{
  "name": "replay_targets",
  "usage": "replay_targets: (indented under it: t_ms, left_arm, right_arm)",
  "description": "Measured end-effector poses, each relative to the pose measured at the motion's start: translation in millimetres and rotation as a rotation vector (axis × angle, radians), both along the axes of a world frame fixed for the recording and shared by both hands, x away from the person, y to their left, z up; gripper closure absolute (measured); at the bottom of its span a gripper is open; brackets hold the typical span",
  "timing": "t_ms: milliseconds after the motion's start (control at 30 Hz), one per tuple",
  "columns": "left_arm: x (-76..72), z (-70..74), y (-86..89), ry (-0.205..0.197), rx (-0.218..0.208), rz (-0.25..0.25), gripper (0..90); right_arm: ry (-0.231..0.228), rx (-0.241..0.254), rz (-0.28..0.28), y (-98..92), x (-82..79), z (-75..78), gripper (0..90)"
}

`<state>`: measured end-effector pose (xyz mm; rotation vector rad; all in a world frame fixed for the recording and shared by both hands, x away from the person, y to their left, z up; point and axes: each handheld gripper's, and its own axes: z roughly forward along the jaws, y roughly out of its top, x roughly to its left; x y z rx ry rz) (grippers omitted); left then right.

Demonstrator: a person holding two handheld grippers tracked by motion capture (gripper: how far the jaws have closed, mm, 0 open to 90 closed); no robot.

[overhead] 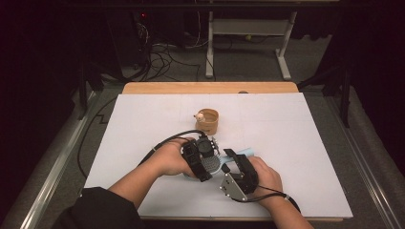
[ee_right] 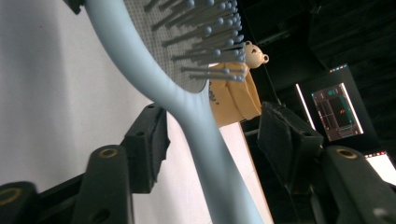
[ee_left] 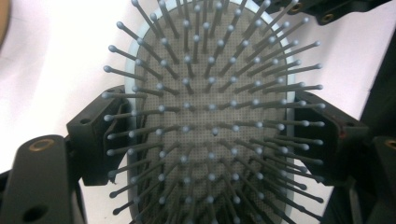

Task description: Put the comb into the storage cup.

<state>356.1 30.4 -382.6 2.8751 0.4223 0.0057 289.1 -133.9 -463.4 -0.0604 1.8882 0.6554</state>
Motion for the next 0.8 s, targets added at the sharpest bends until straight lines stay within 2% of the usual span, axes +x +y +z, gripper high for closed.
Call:
replay_targets:
  t_ms: [367, 500, 800]
  left_arm:
    - [-1.0, 0.9, -0.7, -0.007, 0.002, -0.006, 20.7]
    - [-1.4, 1.4, -0.1, -0.012, 0.001, -0.006, 20.7]
    - [-1.4, 2.8, 0.3, -0.016, -0.001, -0.006, 20.7]
  right_arm:
    - [-0.019, -0.036, 0.015, 3.3, -2.6, -1.9, 57.4]
    - [-0.002, -0.033, 0.017, 4.3, -2.2, -1.8, 60.5]
    - [-0.009, -0.056, 0.019, 7.6, -2.9, -1.7, 66.0]
